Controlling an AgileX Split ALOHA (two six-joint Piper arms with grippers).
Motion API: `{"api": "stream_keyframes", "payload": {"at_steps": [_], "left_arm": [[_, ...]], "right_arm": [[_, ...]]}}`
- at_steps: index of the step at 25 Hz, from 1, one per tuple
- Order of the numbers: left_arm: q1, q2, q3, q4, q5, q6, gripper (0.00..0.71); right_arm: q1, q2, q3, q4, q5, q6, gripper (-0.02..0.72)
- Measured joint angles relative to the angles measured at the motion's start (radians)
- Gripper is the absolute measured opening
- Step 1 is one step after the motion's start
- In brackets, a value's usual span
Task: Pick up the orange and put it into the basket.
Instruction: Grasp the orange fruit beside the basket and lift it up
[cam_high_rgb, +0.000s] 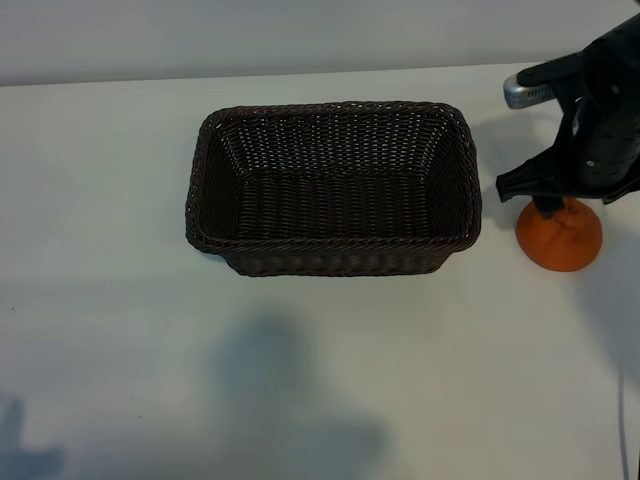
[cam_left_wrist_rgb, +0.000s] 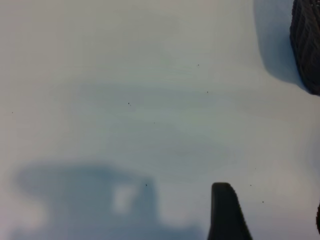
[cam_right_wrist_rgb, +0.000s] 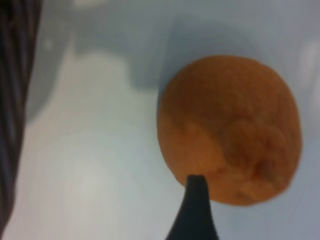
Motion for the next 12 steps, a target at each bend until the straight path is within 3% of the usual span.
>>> {"api": "stream_keyframes", "payload": {"at_steps": [4, 6, 12], "left_arm": [[0.000, 0.000, 0.000, 0.000, 0.000, 0.000, 0.439], [0.000, 0.000, 0.000, 0.000, 0.000, 0.000, 0.439], [0.000, 0.000, 0.000, 0.000, -0.002, 0.000, 0.438]], "right_arm": [[-0.052, 0.039, 0.000, 0.005, -0.031, 0.040, 0.578], [-0.089, 0.045, 0.000, 0.035, -0.040, 0.036, 0.578], [-0.144, 0.045, 0.000, 0.226, -0.075, -0.107, 0.579]]}}
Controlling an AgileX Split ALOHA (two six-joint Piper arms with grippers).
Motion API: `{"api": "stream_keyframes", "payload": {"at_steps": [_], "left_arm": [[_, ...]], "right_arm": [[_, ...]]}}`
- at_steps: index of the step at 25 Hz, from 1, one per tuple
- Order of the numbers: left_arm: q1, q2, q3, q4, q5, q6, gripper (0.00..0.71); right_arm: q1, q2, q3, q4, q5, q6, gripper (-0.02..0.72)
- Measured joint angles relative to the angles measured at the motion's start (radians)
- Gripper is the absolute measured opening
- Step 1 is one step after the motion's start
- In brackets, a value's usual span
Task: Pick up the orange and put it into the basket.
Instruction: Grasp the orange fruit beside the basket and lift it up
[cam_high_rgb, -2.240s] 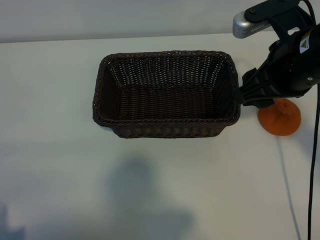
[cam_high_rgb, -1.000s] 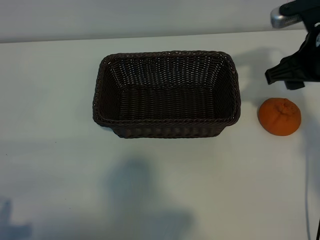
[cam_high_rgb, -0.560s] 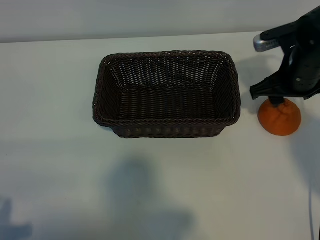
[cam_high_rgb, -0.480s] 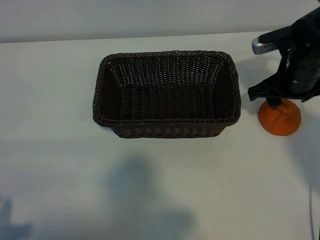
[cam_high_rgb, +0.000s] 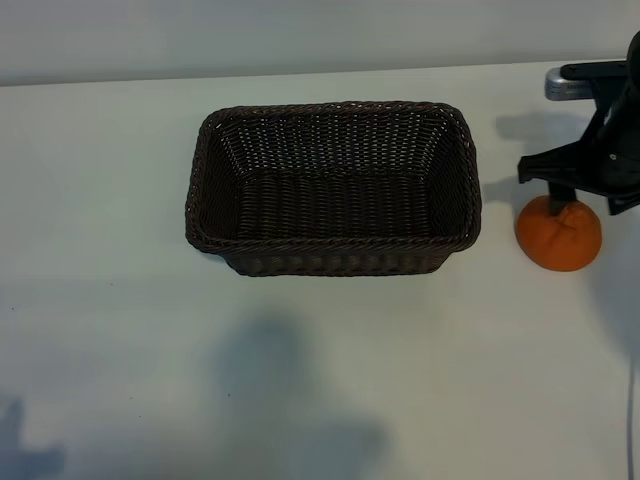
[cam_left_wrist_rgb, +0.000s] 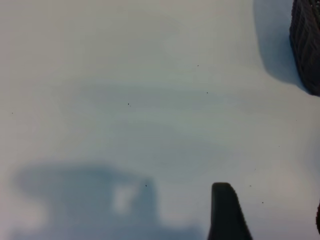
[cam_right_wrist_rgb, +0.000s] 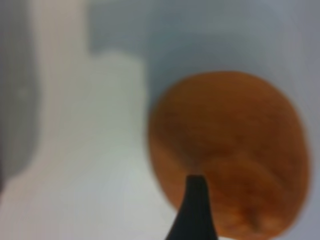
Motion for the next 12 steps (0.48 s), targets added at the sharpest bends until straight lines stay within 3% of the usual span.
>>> {"api": "stream_keyframes", "payload": {"at_steps": [4, 12], "left_arm": [[0.000, 0.000, 0.000, 0.000, -0.001, 0.000, 0.439], [0.000, 0.000, 0.000, 0.000, -0.001, 0.000, 0.439]], "right_arm": [[0.001, 0.000, 0.000, 0.039, -0.027, -0.034, 0.579], [0.001, 0.000, 0.000, 0.025, -0.045, -0.036, 0.579]]}}
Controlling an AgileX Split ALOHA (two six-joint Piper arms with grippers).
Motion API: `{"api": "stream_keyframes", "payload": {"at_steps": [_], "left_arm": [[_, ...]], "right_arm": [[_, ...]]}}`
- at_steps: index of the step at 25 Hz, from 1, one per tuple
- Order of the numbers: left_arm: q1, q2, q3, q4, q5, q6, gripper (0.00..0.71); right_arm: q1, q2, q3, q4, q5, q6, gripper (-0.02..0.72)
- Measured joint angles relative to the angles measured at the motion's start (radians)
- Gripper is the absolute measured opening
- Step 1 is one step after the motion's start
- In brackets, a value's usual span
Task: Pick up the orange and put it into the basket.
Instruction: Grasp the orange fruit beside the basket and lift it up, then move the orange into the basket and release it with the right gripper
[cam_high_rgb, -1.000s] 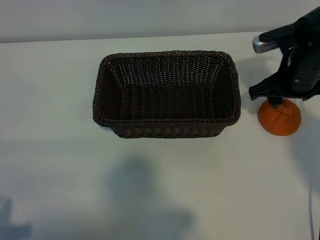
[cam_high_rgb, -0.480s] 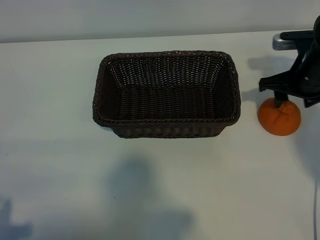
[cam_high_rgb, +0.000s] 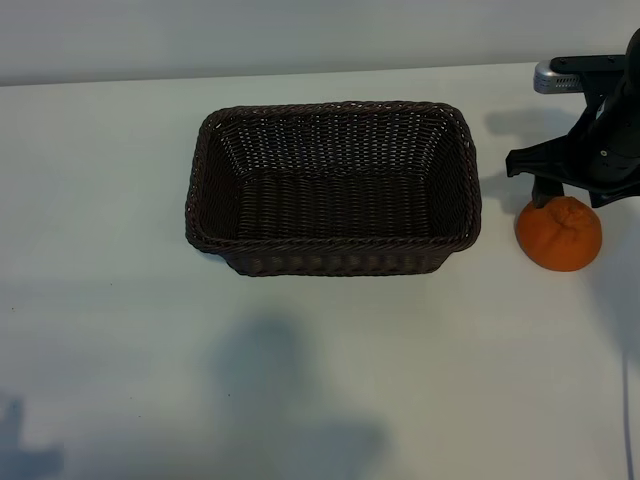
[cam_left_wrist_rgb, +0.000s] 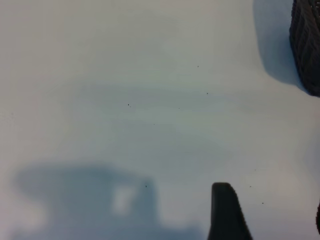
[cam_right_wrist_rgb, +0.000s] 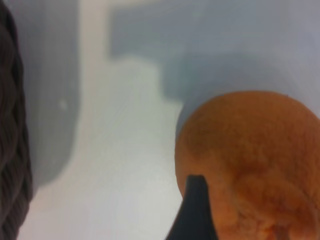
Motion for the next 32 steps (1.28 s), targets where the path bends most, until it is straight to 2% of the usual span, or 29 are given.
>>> {"api": "stream_keyframes", "payload": {"at_steps": [8, 10, 12, 16, 17, 18, 26, 32], "left_arm": [[0.000, 0.000, 0.000, 0.000, 0.000, 0.000, 0.439], [0.000, 0.000, 0.000, 0.000, 0.000, 0.000, 0.439], [0.000, 0.000, 0.000, 0.000, 0.000, 0.000, 0.439], [0.000, 0.000, 0.000, 0.000, 0.000, 0.000, 0.439], [0.000, 0.000, 0.000, 0.000, 0.000, 0.000, 0.439], [0.000, 0.000, 0.000, 0.000, 0.000, 0.000, 0.439], [0.000, 0.000, 0.000, 0.000, 0.000, 0.000, 0.439], [0.000, 0.000, 0.000, 0.000, 0.000, 0.000, 0.439]], "right_arm": [[0.000, 0.064, -0.001, -0.004, -0.001, 0.001, 0.579], [0.000, 0.073, -0.001, -0.011, -0.001, 0.001, 0.560], [0.000, 0.073, -0.001, -0.011, 0.004, 0.001, 0.493], [0.000, 0.073, -0.001, -0.011, 0.021, 0.000, 0.187], [0.000, 0.073, -0.001, -0.011, 0.025, -0.001, 0.124], [0.000, 0.073, -0.002, -0.011, 0.028, -0.001, 0.093], [0.000, 0.012, -0.003, -0.011, 0.065, -0.025, 0.086], [0.000, -0.113, -0.081, -0.011, 0.181, -0.036, 0.072]]}}
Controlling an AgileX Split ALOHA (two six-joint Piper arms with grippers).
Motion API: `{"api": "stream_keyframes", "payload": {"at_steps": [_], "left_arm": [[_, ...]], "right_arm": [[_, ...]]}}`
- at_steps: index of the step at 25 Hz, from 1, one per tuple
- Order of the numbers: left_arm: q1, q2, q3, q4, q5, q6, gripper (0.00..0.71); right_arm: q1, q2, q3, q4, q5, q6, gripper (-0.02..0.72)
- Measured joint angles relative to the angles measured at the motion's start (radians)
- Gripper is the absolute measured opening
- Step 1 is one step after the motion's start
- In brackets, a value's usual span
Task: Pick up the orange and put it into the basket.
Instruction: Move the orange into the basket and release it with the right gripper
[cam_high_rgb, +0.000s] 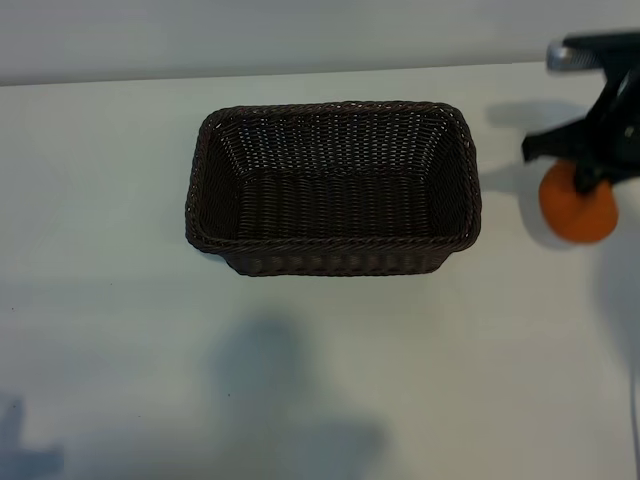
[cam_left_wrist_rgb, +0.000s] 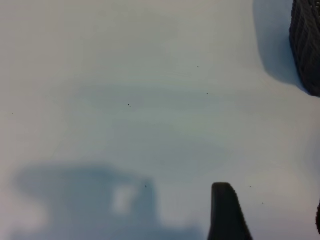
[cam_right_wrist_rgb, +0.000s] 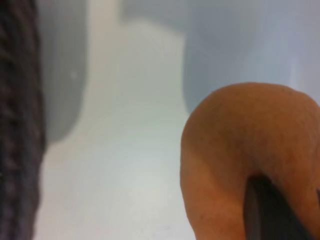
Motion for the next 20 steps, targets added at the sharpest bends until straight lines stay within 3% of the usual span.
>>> {"api": "stream_keyframes", "payload": {"at_steps": [5, 10, 13, 17, 20], "left_arm": [[0.000, 0.000, 0.000, 0.000, 0.000, 0.000, 0.439], [0.000, 0.000, 0.000, 0.000, 0.000, 0.000, 0.439], [0.000, 0.000, 0.000, -0.001, 0.000, 0.000, 0.439], [0.000, 0.000, 0.000, -0.001, 0.000, 0.000, 0.439], [0.000, 0.000, 0.000, -0.001, 0.000, 0.000, 0.438]], "right_arm": [[0.000, -0.058, -0.097, 0.000, 0.066, -0.018, 0.072], [0.000, -0.059, -0.120, 0.000, 0.084, -0.036, 0.072], [0.000, -0.059, -0.125, 0.034, 0.088, -0.047, 0.072], [0.008, -0.059, -0.127, 0.131, 0.088, -0.096, 0.072], [0.058, -0.059, -0.127, 0.166, 0.080, -0.117, 0.072]]}}
